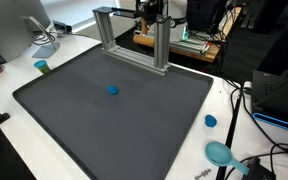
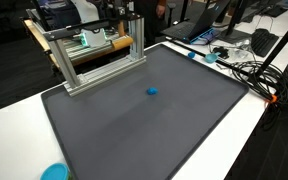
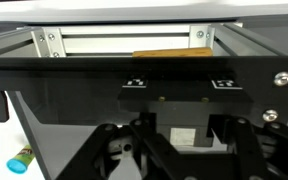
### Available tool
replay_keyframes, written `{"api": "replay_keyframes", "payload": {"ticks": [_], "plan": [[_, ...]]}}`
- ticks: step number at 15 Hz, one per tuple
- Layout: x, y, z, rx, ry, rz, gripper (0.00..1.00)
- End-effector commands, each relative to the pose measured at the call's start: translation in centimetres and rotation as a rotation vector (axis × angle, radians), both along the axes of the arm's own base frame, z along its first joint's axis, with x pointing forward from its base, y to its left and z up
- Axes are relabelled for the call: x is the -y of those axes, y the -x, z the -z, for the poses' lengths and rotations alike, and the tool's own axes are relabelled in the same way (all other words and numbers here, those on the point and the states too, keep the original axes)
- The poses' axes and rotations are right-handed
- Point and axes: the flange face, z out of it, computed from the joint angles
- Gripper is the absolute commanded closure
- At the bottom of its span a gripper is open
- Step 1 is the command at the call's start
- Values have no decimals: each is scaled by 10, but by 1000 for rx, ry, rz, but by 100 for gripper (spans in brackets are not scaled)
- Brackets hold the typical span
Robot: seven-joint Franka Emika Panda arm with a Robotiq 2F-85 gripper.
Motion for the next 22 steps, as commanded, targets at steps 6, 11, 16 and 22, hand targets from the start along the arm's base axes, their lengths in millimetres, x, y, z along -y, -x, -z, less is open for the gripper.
{"api": "replay_keyframes", "payload": {"ticks": [6, 11, 16, 22], "plan": [[3, 9, 2, -71, -24, -27, 11], [7, 9, 3, -81, -47, -28, 38], [-3, 6, -2, -56, -33, -37, 72], [-9, -9, -10, -43, -47, -45, 78]]}}
